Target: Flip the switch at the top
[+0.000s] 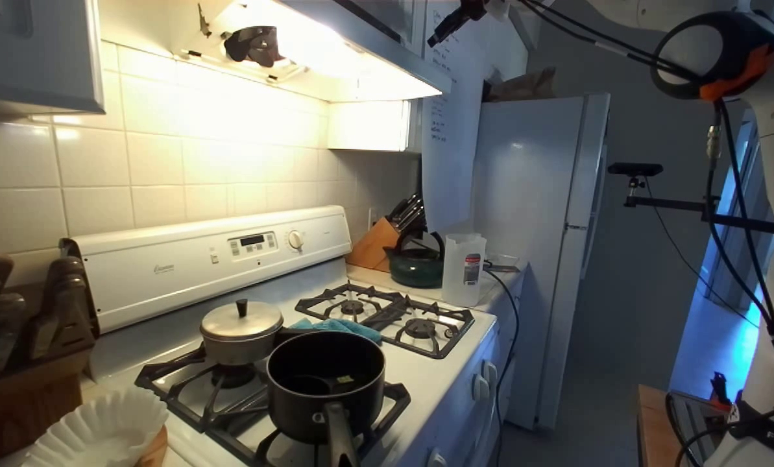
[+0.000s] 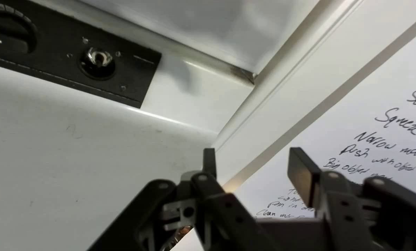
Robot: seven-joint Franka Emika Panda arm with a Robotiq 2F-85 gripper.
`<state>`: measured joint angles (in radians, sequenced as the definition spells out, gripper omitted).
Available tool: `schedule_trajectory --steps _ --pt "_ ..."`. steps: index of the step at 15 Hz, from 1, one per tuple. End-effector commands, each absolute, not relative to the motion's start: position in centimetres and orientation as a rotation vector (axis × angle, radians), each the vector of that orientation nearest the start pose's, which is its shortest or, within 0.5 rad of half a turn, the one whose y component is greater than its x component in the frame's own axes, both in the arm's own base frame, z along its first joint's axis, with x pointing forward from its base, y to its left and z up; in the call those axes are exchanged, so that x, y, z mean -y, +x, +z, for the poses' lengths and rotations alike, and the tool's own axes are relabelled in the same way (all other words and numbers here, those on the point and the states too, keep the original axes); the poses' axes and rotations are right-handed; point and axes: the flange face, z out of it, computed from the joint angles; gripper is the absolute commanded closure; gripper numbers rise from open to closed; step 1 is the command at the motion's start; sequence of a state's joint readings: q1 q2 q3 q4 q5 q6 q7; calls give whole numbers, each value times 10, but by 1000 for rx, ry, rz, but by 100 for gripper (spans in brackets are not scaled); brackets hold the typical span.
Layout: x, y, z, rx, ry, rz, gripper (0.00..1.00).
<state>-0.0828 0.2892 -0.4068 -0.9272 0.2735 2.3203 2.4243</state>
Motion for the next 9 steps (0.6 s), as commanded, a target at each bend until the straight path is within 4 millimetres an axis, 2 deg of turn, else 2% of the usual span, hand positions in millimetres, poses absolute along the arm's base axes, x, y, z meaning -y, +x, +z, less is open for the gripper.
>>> schedule_trajectory --steps 1,2,9 --pt "227 585 863 -2038 -263 -550 36" --pt "227 586 862 -2040 -264 -550 33" --pt "229 596 848 -2064 -268 -544 32"
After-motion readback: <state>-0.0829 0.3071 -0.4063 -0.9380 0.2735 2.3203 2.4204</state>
